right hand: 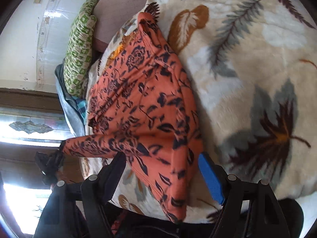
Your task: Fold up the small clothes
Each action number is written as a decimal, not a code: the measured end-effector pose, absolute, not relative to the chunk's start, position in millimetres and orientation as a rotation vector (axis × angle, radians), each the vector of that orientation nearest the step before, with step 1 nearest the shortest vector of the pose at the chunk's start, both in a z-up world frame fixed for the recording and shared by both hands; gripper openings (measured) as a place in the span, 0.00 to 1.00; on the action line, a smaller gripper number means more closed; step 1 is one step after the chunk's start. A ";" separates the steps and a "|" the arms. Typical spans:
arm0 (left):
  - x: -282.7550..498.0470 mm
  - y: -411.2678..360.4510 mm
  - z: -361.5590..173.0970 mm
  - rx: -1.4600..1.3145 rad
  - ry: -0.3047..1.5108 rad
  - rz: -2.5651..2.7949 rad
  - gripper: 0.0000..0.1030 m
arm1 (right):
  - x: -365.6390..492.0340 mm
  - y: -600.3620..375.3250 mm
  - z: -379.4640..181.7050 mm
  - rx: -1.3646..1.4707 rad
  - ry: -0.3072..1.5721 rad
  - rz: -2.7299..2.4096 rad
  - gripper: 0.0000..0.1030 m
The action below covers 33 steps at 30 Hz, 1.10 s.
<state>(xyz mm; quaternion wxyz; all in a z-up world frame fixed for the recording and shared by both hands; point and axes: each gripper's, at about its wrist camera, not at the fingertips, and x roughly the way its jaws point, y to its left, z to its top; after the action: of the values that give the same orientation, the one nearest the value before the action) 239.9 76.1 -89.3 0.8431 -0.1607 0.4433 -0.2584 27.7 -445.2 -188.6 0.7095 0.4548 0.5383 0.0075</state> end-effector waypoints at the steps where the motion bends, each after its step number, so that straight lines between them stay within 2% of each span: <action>1: 233.2 77.3 -87.0 -0.339 0.932 -0.548 0.11 | 21.3 -439.6 -192.2 1.014 1.211 0.017 0.76; 8: 202.1 88.7 -80.2 -0.343 0.928 -0.556 0.11 | 11.2 -402.8 -230.2 0.972 1.251 -0.054 0.76; 10: 198.0 92.7 -81.2 -0.344 0.933 -0.553 0.11 | 11.0 -397.7 -226.5 0.928 1.242 -0.090 0.68; 11: 197.8 94.9 -82.0 -0.347 0.934 -0.554 0.11 | 11.9 -396.8 -222.1 0.901 1.240 -0.075 0.40; 12: 198.5 96.8 -83.0 -0.349 0.936 -0.553 0.11 | 15.2 -396.8 -218.0 0.921 1.226 -0.036 0.05; 17: 215.7 103.6 -81.9 -0.354 0.924 -0.526 0.11 | 26.9 -420.1 -178.8 1.054 1.022 0.092 0.05; 22: 259.3 109.4 -64.9 -0.357 0.873 -0.499 0.08 | 81.6 -459.1 -136.1 1.096 0.841 0.129 0.05; 28: 294.8 110.4 -65.6 -0.376 0.873 -0.466 0.08 | 169.6 -490.9 -126.9 1.086 0.770 0.089 0.05; 31: 278.6 115.8 -90.2 -0.371 0.955 -0.439 0.16 | 182.7 -487.3 -136.2 1.089 0.778 0.097 0.05; 32: 269.9 117.8 -99.5 -0.360 0.980 -0.430 0.22 | 181.4 -484.3 -140.7 1.082 0.789 0.098 0.05; 33: 261.5 119.7 -109.0 -0.352 1.011 -0.409 0.34 | 175.2 -482.9 -145.6 1.075 0.802 0.095 0.05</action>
<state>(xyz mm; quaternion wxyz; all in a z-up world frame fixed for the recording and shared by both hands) 261.5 119.7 -109.0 0.8401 -0.1666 0.4785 -0.1935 175.2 -482.9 -145.6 0.7824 0.4980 0.3714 0.0438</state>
